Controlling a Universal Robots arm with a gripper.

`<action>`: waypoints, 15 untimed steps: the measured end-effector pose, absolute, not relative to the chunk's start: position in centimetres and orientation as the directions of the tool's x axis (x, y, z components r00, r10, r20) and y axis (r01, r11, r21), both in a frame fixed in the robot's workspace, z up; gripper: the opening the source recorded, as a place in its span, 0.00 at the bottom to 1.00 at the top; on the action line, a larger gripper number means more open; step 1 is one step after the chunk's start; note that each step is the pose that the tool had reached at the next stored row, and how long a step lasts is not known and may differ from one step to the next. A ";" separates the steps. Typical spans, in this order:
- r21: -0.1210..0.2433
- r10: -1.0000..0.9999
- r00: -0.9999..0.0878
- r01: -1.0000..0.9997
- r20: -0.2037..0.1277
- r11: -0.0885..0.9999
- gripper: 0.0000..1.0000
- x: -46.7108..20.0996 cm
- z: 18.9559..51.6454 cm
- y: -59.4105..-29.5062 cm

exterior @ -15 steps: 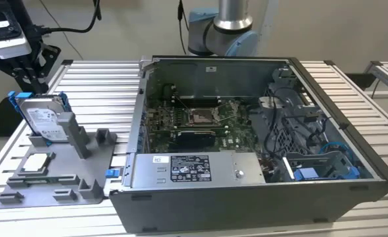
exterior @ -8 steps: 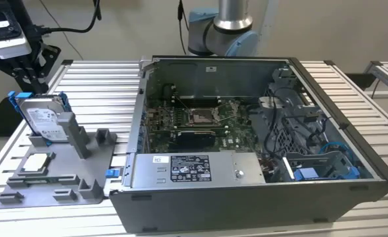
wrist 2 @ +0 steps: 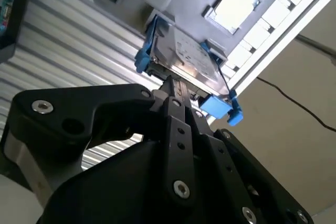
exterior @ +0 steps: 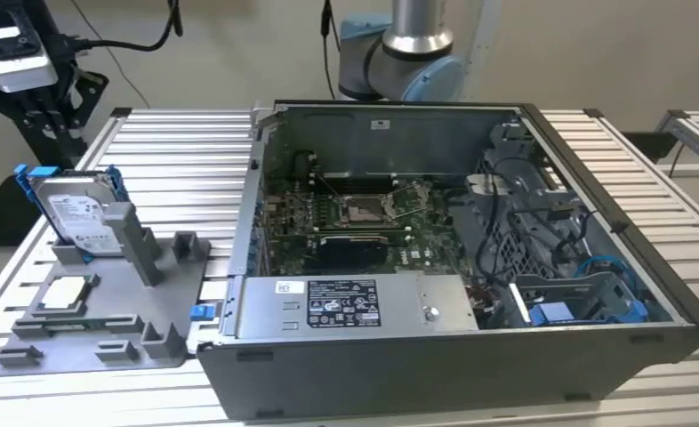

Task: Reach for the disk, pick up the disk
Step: 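Reach for the disk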

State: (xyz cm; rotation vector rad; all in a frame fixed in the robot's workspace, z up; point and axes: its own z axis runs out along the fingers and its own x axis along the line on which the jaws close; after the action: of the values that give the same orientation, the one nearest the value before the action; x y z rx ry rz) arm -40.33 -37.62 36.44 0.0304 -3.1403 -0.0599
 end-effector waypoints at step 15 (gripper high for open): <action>0.038 -0.028 -1.000 -0.028 0.000 0.999 0.00 -44.7 36.0 -37.4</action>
State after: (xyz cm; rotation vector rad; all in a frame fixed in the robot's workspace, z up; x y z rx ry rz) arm -44.70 -37.39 36.03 0.0439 -3.1402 -0.0601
